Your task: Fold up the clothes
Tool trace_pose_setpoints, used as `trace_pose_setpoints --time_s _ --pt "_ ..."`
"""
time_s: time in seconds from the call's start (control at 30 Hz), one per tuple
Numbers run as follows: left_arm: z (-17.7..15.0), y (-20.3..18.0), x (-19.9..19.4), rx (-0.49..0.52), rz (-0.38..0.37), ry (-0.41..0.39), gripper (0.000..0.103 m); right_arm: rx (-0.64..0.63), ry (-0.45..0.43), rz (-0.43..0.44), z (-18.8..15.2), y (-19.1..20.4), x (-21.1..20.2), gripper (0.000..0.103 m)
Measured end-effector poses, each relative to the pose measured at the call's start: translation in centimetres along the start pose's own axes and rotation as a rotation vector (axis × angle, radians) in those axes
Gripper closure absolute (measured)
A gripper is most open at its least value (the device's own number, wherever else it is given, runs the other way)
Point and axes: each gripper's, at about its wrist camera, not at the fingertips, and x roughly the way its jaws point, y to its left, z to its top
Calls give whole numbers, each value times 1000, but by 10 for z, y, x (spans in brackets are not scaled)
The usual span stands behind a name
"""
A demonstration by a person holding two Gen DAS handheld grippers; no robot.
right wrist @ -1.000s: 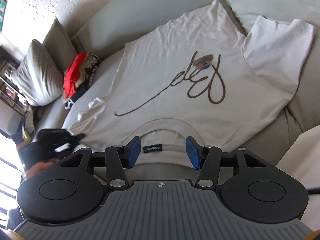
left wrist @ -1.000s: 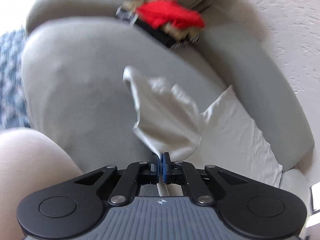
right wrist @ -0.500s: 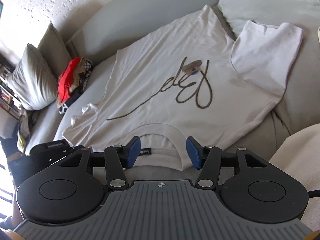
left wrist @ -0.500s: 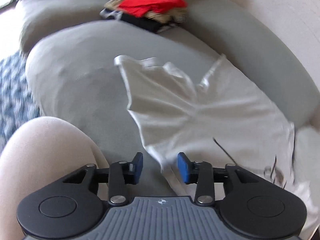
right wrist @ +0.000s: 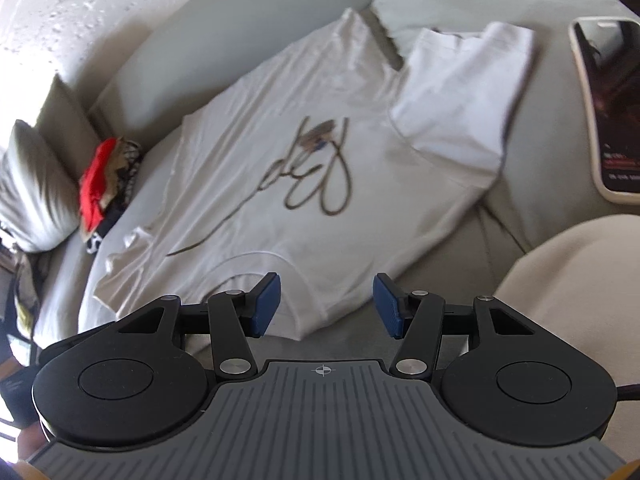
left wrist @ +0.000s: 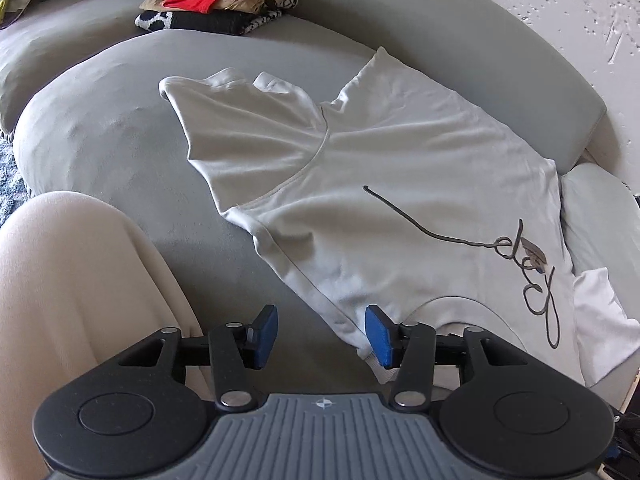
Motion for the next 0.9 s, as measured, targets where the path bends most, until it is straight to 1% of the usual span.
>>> trace_pose_setpoints --time_s 0.1,0.17,0.27,0.33,0.5,0.7,0.77,0.8,0.83,0.9 --pt "0 0 3 -12 -13 19 54 15 0 -4 0 -3 0 45" --pt "-1 4 4 -40 -30 32 53 33 -11 -12 1 -6 -1 45" --pt "0 16 5 -130 -79 51 53 84 -35 -31 4 -15 -4 45" --pt "1 23 6 -190 -107 60 53 110 -25 -38 5 -20 -2 45" --pt "1 29 10 -229 -120 78 53 123 -2 -32 1 -20 2 45" --pt "3 44 12 -316 -149 75 53 185 -22 -27 2 -28 -1 45" --pt "3 48 15 -342 -162 81 53 211 -18 -24 1 -31 1 48" --pt "2 49 18 -356 -170 85 54 222 -17 -24 0 -33 2 53" --pt "1 50 21 -368 -177 88 55 230 -14 -22 0 -34 3 60" --pt "0 47 23 -366 -191 80 55 245 1 -10 -3 -37 9 64"
